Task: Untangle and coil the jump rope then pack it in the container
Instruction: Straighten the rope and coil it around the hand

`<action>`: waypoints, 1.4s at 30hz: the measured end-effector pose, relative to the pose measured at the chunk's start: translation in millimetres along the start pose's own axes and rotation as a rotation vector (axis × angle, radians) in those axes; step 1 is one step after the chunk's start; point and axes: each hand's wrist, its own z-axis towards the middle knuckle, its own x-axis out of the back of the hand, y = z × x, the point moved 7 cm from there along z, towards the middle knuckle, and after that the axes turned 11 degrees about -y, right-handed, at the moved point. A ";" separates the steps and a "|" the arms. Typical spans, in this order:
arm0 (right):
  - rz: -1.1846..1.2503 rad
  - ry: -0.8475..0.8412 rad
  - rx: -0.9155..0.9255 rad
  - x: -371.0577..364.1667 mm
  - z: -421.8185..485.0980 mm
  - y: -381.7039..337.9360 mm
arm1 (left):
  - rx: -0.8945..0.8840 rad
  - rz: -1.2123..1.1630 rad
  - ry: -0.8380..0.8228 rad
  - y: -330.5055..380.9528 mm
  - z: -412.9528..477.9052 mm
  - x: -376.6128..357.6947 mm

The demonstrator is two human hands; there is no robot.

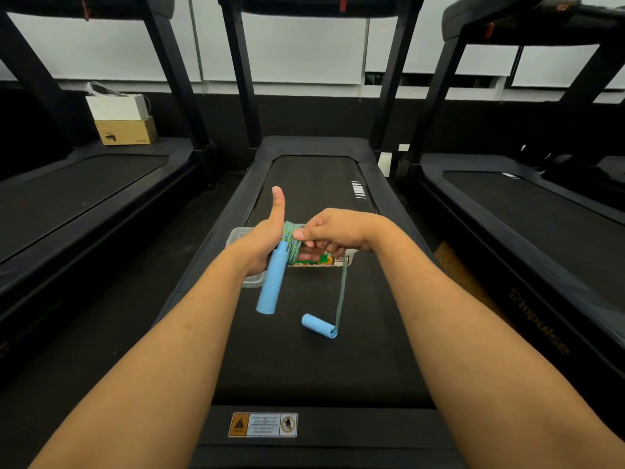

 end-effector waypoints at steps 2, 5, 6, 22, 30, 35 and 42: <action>-0.008 0.021 0.029 3.5 -1.5 -0.7 | 0.010 -0.005 -0.085 -3.6 1.9 -6.2; 0.022 0.037 0.063 6.4 -3.2 0.1 | 0.013 0.016 -0.154 -4.3 4.3 -10.1; 0.040 0.045 0.078 7.8 -3.6 0.3 | 0.015 0.017 -0.173 -2.9 3.2 -11.6; 0.480 0.386 0.201 10.6 16.5 16.5 | -0.336 -0.816 -0.284 22.2 5.4 -25.8; -0.024 0.572 0.089 13.9 15.8 5.2 | -0.455 -1.058 -0.238 31.6 7.2 -15.2; -0.260 0.364 0.034 0.9 18.0 2.8 | -0.426 -0.924 -0.096 27.6 12.4 6.9; -0.200 0.136 -0.051 -1.7 12.4 -3.9 | -0.200 -0.276 0.126 19.1 10.8 16.1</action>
